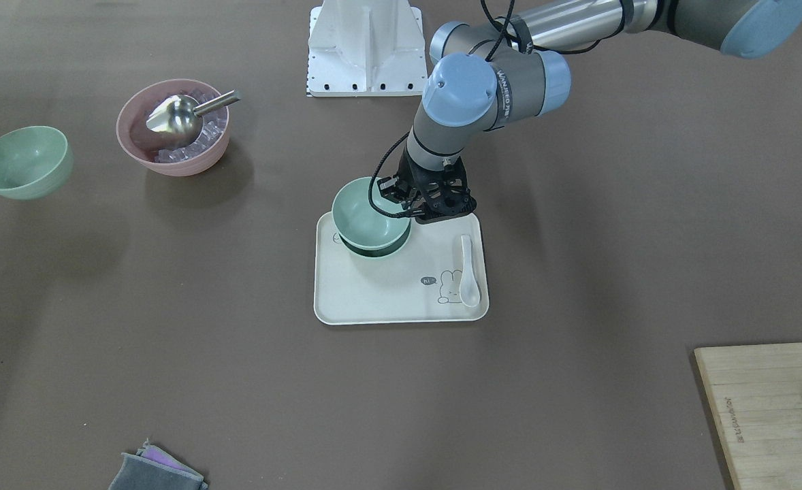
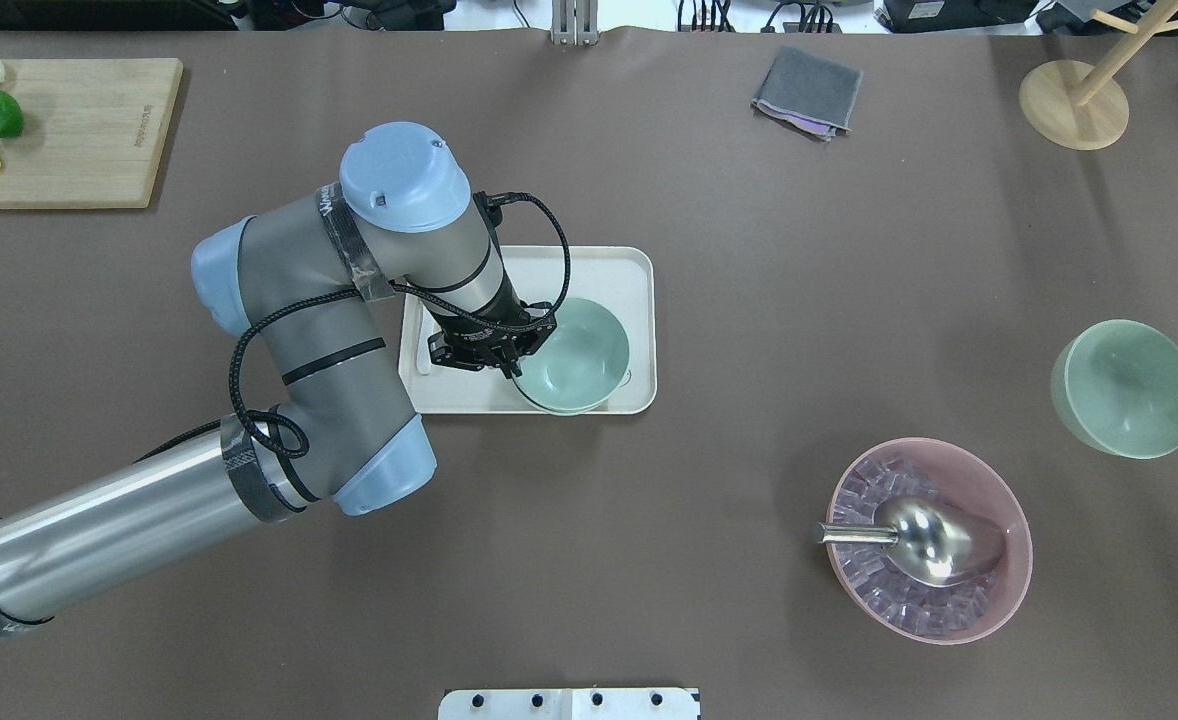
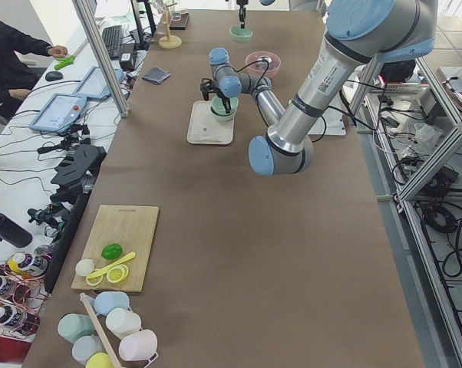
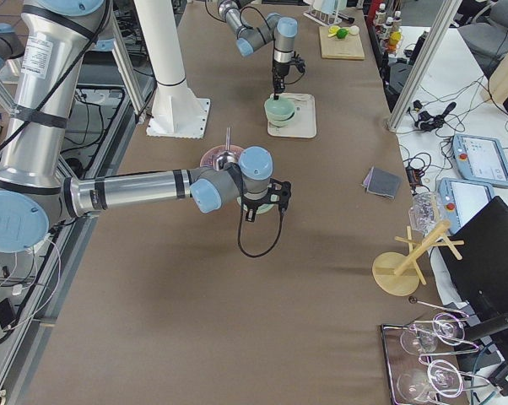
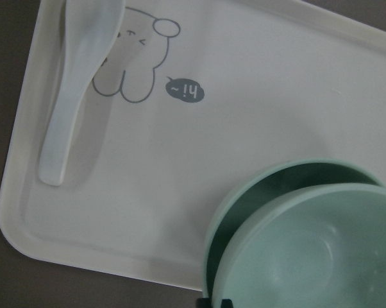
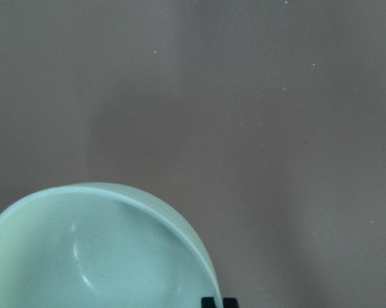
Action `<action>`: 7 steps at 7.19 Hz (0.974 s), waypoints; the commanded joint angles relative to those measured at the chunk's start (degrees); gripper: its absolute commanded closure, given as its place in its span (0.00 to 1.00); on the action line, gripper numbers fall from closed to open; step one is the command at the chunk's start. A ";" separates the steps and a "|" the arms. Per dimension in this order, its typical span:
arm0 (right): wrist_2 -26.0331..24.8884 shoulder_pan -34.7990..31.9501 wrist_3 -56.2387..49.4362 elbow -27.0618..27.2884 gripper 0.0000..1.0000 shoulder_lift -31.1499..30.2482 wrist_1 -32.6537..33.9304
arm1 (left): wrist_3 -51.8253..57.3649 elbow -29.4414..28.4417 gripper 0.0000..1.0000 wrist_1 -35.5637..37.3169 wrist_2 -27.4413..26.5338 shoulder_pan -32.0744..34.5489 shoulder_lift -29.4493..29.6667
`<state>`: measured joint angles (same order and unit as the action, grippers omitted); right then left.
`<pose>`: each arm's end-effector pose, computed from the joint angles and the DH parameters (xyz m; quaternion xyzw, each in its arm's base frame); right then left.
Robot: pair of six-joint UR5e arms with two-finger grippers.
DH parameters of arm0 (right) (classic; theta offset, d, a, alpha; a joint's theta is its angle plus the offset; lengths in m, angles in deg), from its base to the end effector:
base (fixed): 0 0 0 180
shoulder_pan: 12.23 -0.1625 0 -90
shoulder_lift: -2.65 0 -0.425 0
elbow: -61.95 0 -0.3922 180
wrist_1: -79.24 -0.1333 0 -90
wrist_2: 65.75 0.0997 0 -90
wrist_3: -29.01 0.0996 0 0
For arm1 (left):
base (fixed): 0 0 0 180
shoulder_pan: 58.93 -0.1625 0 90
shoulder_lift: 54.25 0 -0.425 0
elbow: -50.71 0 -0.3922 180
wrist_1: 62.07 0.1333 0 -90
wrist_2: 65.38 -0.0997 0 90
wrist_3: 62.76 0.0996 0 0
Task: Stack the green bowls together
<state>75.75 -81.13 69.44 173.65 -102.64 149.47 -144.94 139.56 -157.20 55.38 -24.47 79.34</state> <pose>-0.0904 -0.3880 0.5403 -0.0412 -0.4680 0.0503 0.8814 0.5412 -0.4713 0.1898 -0.0861 0.4502 -0.0992 0.8832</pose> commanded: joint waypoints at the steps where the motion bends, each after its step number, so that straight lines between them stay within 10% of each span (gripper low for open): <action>1: 0.00 0.00 0.00 0.00 1.00 0.00 -0.09 | 0.00 -0.69 1.00 -0.06 0.00 0.00 0.45; 7: 0.00 0.00 0.00 0.00 1.00 0.00 0.00 | 0.26 -1.57 1.00 -0.58 -0.09 0.08 0.28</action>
<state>75.75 -81.13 69.44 173.65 -102.65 149.43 -144.71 138.11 -157.77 55.29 -24.40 79.62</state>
